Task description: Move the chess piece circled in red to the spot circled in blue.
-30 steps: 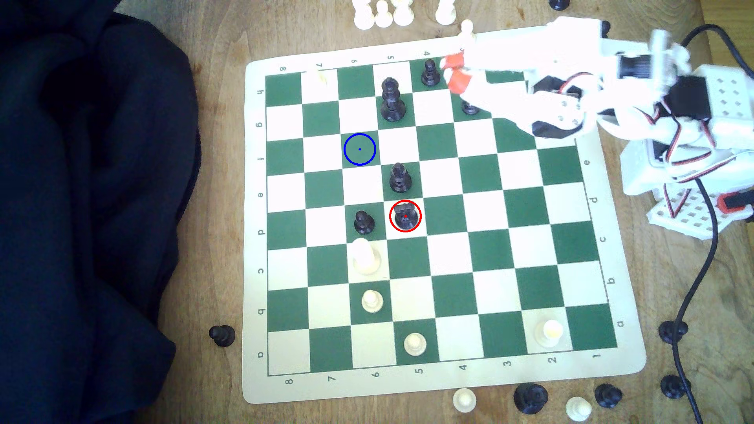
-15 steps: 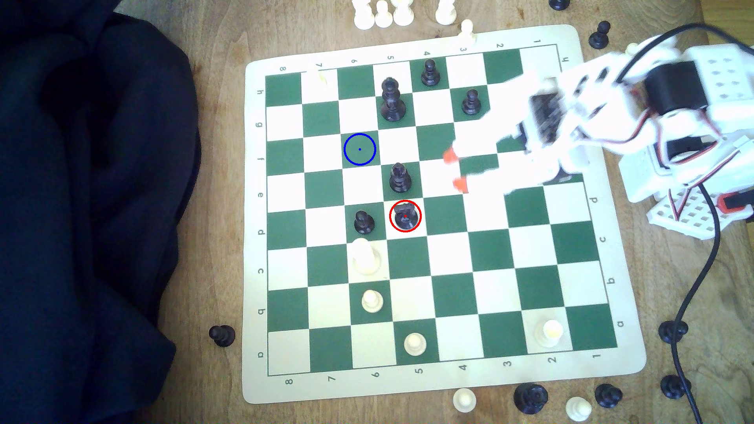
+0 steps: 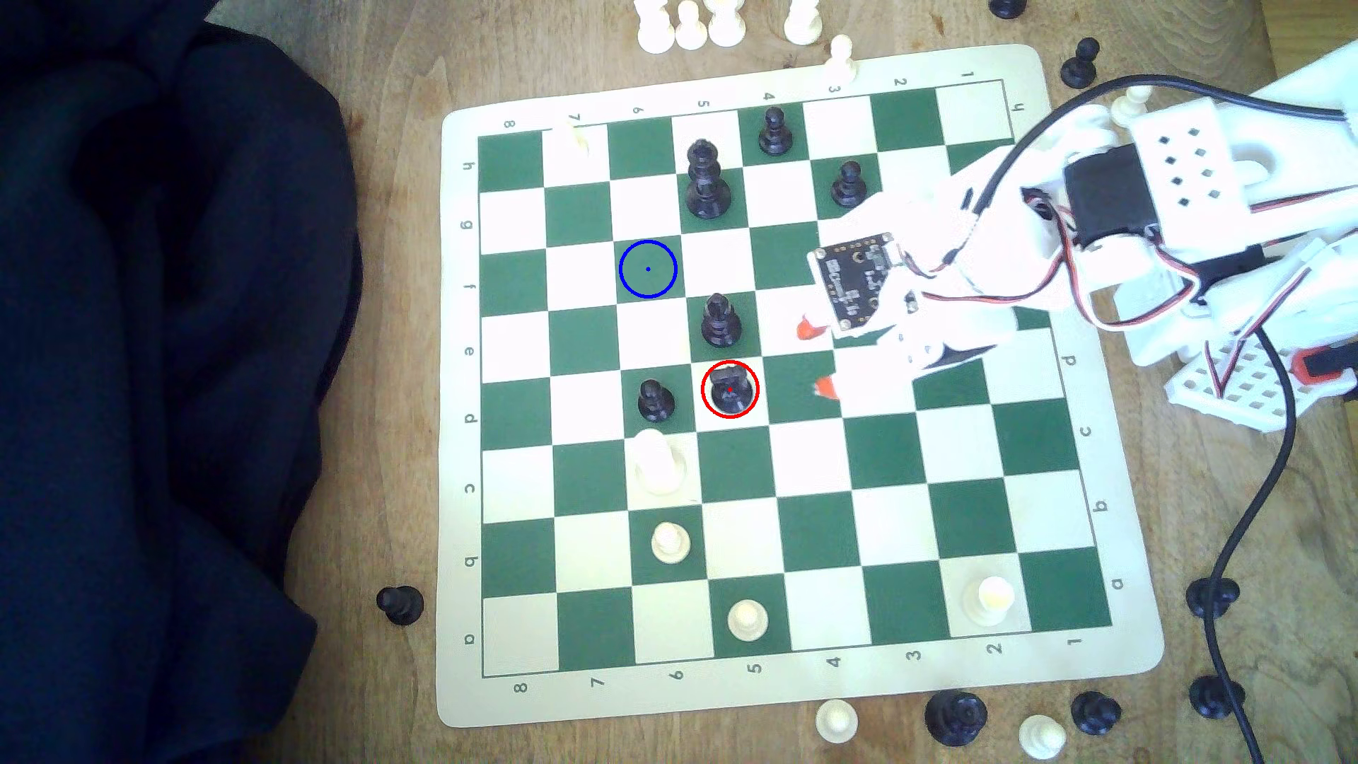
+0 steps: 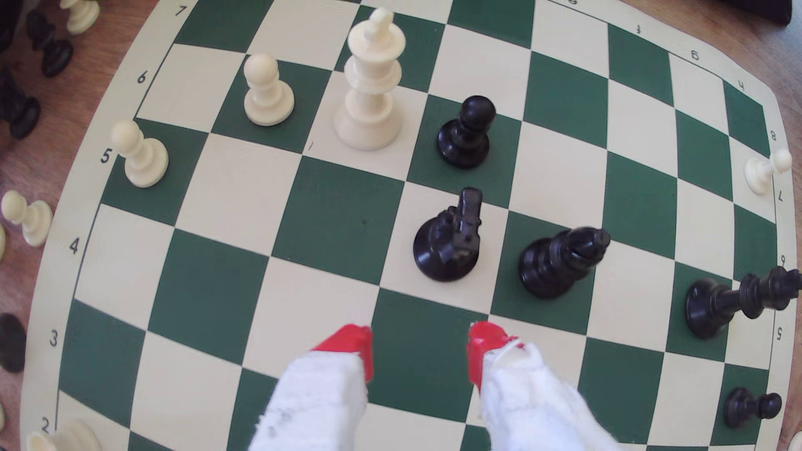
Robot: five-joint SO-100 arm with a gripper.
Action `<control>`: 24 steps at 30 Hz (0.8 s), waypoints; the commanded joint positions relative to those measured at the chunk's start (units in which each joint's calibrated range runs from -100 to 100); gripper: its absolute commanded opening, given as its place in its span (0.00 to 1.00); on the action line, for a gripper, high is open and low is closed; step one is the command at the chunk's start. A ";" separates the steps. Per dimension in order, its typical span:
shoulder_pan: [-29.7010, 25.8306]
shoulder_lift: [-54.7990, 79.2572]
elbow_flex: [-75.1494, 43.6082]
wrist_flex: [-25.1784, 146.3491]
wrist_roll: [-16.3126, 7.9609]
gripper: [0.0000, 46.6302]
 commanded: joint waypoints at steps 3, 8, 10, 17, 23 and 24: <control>-0.71 6.47 -6.08 -7.74 -1.86 0.26; -0.39 11.31 -6.80 -11.59 -2.49 0.25; -0.16 14.37 -8.07 -12.40 -2.64 0.25; 0.39 19.89 -10.79 -14.21 -2.69 0.25; 1.02 22.52 -10.79 -16.25 -2.39 0.25; 1.09 22.52 -10.79 -16.34 -2.34 0.25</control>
